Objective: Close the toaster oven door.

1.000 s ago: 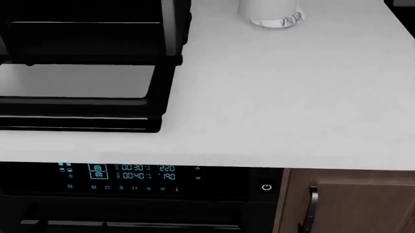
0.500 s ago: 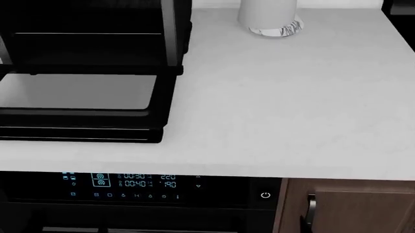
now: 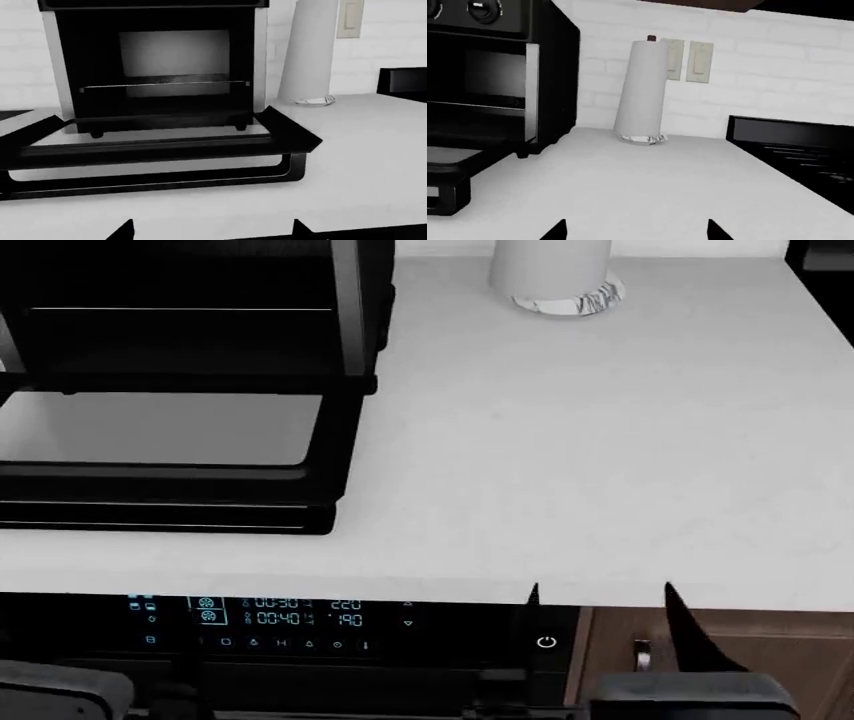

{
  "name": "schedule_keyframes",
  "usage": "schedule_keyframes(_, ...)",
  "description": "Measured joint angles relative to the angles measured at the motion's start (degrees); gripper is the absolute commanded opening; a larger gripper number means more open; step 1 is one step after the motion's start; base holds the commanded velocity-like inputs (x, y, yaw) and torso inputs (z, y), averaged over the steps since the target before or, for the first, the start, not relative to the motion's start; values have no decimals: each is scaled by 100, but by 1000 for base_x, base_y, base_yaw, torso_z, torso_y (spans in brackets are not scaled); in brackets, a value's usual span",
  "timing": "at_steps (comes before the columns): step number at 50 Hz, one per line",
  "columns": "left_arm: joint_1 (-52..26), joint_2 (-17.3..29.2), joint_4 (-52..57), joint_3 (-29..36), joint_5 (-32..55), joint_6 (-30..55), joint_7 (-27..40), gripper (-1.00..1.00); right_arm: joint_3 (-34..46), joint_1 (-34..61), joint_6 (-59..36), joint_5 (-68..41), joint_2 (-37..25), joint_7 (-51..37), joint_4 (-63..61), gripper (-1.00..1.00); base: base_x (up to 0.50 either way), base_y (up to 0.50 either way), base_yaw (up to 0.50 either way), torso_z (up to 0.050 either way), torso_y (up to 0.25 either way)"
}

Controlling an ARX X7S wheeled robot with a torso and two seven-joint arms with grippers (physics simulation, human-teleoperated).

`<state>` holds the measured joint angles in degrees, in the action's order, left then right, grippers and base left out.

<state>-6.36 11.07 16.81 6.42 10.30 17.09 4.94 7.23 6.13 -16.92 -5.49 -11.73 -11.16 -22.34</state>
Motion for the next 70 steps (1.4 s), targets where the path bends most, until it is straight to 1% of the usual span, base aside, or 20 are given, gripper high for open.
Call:
schedule_keyframes(7,-457,147,352,-125,217,778,29,100,-258,641,-1030,-102,-306,14,-998,100,0,0,0,0,0)
schedule_keyframes(16,-1062,349,567,-325,482,1465,-5,100,-764,1786,-2454,-379,-731,84,-2094,100,0,0,0,0,0)
schedule_keyframes(28,-1910,666,819,-450,662,2394,38,100,-1325,3454,-4297,-759,-1314,255,-2992,100,0,0,0,0,0)
schedule_keyframes(35,-2319,805,869,-409,730,2846,32,100,-1729,3978,-4998,-996,-1477,380,-3340,100,0,0,0,0,0)
schedule_keyframes(39,-2443,846,885,-403,769,3017,33,100,-1927,4093,-5206,-1115,-1514,414,-3463,100,0,0,0,0,0)
schedule_keyframes(48,-2573,845,886,-402,871,3216,31,100,-2146,4098,-5352,-1248,-1574,406,-3572,100,0,500,0,0,0)
schedule_keyframes(70,-2551,840,847,-421,975,3139,-18,100,-2228,3982,-5366,-1492,-1647,293,-3606,100,0,500,0,0,0)
